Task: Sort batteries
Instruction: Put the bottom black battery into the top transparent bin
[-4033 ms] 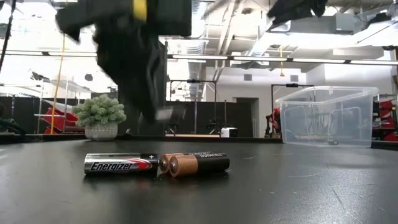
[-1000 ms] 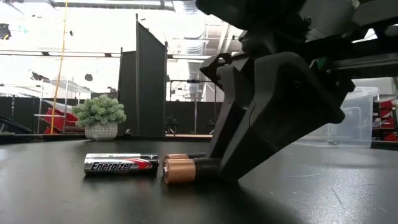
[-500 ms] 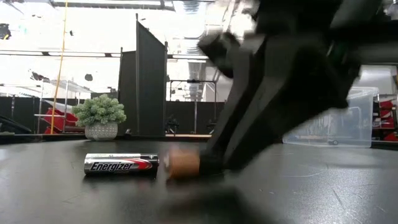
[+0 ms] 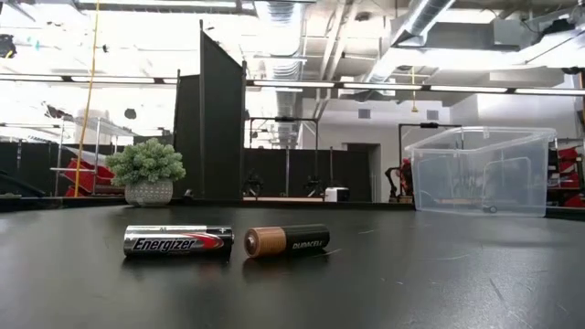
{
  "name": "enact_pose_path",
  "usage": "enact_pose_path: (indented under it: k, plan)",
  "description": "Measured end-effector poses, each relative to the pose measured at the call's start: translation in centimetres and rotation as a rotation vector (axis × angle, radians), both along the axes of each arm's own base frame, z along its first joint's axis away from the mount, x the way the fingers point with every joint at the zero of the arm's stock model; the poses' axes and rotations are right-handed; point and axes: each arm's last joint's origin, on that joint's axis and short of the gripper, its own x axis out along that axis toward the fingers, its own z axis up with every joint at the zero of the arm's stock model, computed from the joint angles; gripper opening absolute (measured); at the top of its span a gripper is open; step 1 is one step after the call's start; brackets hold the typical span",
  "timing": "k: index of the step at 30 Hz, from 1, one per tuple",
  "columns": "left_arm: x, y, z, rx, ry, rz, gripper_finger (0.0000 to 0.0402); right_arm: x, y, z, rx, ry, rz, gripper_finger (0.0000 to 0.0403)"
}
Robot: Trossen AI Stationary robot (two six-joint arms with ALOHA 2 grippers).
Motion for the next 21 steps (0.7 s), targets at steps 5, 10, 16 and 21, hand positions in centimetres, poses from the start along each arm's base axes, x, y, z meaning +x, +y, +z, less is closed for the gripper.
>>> enact_pose_path:
  k: [5,10,16,21]
  plan:
    - [2.8,1.7,0.4,0.068,-0.073,-0.038,0.0280,-2.4,-2.6,5.1,0.138,-0.083,0.119,0.0008]
    - [4.7,3.4,0.5,0.117,-0.096,-0.045,0.0280,-5.2,-5.6,8.1,0.331,-0.082,0.285,0.0008]
    - [6.0,4.5,0.8,0.139,-0.128,-0.049,0.0280,-8.2,-8.0,9.4,0.396,-0.130,0.293,0.0008]
    - [7.0,5.4,0.8,0.135,-0.142,-0.015,0.0280,-10.5,-9.4,9.4,0.264,-0.153,0.015,0.0008]
